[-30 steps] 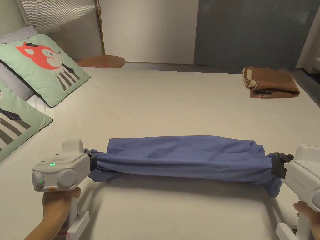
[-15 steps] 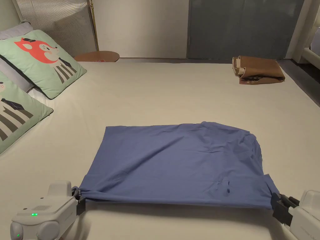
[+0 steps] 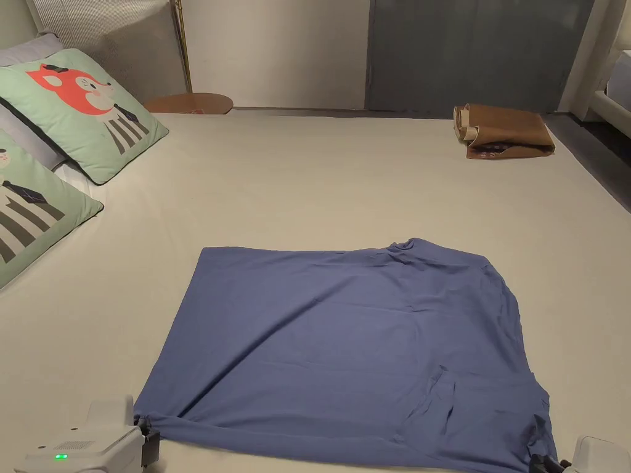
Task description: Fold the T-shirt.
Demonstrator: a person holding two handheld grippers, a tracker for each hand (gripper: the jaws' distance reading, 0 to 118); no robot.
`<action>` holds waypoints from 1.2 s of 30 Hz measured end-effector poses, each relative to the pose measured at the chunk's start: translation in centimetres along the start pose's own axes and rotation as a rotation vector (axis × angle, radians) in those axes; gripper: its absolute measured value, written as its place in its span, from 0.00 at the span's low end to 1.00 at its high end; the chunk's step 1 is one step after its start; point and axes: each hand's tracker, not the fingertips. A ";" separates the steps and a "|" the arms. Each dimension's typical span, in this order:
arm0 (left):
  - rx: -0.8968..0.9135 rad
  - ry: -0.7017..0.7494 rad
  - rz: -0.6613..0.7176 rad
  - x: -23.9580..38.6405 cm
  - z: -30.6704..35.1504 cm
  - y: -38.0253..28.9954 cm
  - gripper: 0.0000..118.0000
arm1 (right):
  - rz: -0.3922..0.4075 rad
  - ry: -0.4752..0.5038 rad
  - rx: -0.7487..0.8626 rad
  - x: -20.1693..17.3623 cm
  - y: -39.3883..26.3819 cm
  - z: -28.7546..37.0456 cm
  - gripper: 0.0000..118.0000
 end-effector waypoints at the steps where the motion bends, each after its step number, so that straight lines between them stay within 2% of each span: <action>1: -0.003 0.004 0.007 0.4 0.4 0.1 0.10 | -0.002 0.001 -0.007 -0.2 0.4 0.3 0.10; 2: -0.012 0.018 0.023 0.5 0.7 0.6 0.14 | -0.001 -0.001 -0.012 -0.6 1.0 0.7 0.11; 3: -0.015 0.029 0.038 0.6 1.1 1.1 0.29 | 0.007 -0.005 -0.009 -1.1 1.5 1.1 0.18; 4: 0.002 0.021 0.052 0.7 1.6 1.6 0.54 | 0.045 -0.025 0.032 -1.4 2.4 1.6 0.39; 5: 0.050 -0.001 0.072 1.1 2.4 2.5 0.71 | 0.074 -0.034 0.069 -2.0 3.3 2.2 0.61; 6: 0.092 -0.012 0.085 1.4 3.1 3.3 0.85 | 0.087 -0.036 0.110 -2.7 4.1 2.7 0.80; 7: 0.158 0.000 0.092 2.0 4.1 4.3 0.92 | 0.091 -0.032 0.163 -3.3 5.0 3.5 0.95; 16: 0.559 -0.094 0.072 7.0 10.7 12.0 0.92 | 0.169 -0.003 0.517 -8.5 11.7 9.2 0.96; 18: 0.597 -0.106 0.077 8.1 11.7 12.8 0.91 | 0.195 -0.014 0.574 -9.4 12.2 10.0 0.94; 20: 0.627 -0.111 0.071 8.9 12.2 13.1 0.87 | 0.226 -0.017 0.611 -10.5 12.6 11.1 0.81; 21: 0.643 -0.114 0.064 9.2 12.3 13.2 0.77 | 0.227 -0.033 0.623 -10.9 12.6 11.3 0.71; 22: 0.659 -0.127 0.044 9.5 12.5 13.1 0.51 | 0.239 -0.046 0.638 -11.2 12.5 11.4 0.55; 23: 0.676 -0.128 0.038 9.8 12.7 12.9 0.21 | 0.247 -0.057 0.644 -11.5 12.6 11.5 0.36; 24: 0.684 -0.124 0.026 10.1 12.7 12.8 0.00 | 0.247 -0.065 0.649 -11.5 12.4 11.0 0.15; 25: 0.678 -0.123 0.012 10.1 12.1 12.8 0.00 | 0.253 -0.074 0.658 -11.7 12.4 11.0 0.01; 29: 0.653 -0.170 0.011 9.5 11.3 12.1 0.00 | 0.252 -0.061 0.661 -11.4 12.3 10.5 0.00; 32: 0.607 -0.136 -0.028 9.2 10.7 11.4 0.00 | 0.248 -0.063 0.655 -11.2 12.3 10.4 0.00; 36: 0.442 -0.067 -0.027 7.5 8.5 10.4 0.00 | 0.240 -0.052 0.638 -10.9 12.2 9.9 0.00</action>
